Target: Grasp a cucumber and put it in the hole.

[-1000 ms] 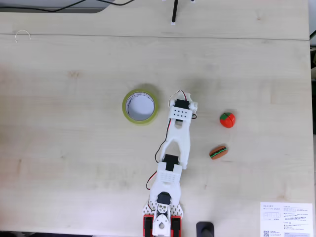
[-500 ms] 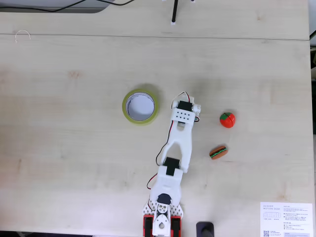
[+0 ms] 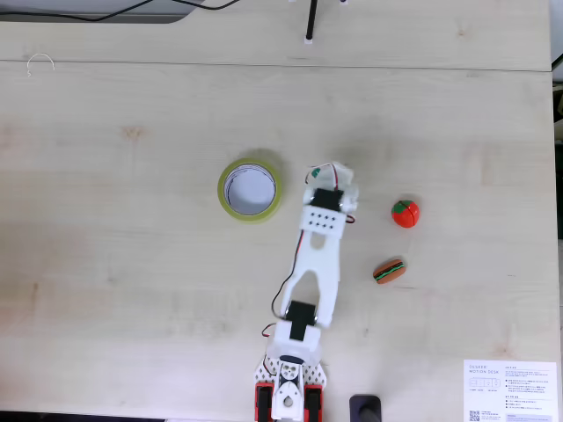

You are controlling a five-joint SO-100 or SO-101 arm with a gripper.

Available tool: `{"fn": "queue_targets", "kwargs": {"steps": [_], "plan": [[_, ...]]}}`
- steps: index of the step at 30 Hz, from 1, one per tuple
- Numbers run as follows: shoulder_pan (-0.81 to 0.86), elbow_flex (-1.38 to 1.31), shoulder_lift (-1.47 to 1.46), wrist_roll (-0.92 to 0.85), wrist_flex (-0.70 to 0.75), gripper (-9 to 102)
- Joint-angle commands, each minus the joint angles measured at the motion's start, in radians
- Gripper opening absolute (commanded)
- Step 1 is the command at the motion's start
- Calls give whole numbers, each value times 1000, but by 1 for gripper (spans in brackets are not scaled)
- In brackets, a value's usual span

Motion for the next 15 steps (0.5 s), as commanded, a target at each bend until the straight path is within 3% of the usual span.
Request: {"fn": "queue_targets", "kwargs": {"steps": [1,15], "plan": [[-49,-29,156,167,15,8],[-268,-31,285,764,8,7]]}}
